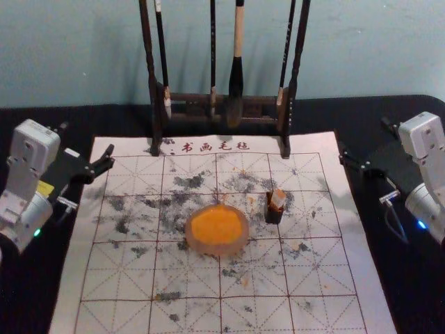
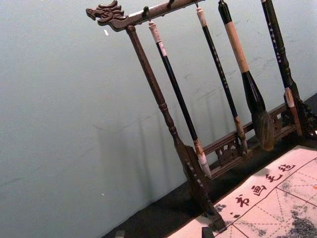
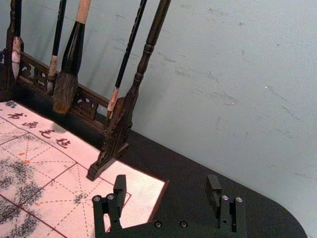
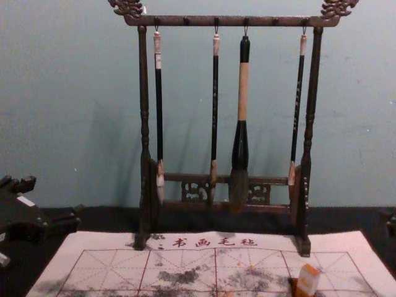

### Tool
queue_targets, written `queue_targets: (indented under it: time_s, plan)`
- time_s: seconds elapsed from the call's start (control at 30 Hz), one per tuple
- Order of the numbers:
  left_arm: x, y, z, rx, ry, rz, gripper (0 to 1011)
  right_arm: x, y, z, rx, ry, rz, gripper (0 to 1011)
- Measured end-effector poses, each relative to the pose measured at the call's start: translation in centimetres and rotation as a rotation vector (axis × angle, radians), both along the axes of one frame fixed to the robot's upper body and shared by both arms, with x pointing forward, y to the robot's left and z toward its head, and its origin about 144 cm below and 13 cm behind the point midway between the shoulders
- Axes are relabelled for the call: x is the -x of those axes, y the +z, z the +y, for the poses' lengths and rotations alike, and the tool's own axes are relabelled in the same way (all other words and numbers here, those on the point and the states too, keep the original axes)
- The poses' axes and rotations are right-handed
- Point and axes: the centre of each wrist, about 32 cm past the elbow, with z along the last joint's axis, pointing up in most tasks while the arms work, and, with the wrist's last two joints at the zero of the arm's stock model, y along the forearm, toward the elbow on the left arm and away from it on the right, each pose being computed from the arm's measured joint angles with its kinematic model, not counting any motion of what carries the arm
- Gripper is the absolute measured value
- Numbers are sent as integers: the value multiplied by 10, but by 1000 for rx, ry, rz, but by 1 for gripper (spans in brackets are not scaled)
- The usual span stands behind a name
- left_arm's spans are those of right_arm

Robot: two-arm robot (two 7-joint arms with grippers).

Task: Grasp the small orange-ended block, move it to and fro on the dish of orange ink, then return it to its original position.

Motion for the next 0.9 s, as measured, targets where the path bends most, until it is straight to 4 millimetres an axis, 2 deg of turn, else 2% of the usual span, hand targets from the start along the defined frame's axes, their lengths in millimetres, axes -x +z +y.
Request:
queue_targets:
  time_s: [0.9]
  plan:
    - [0, 0, 0, 0, 0, 0, 1001, 0, 0, 0, 0, 0, 0, 1002]
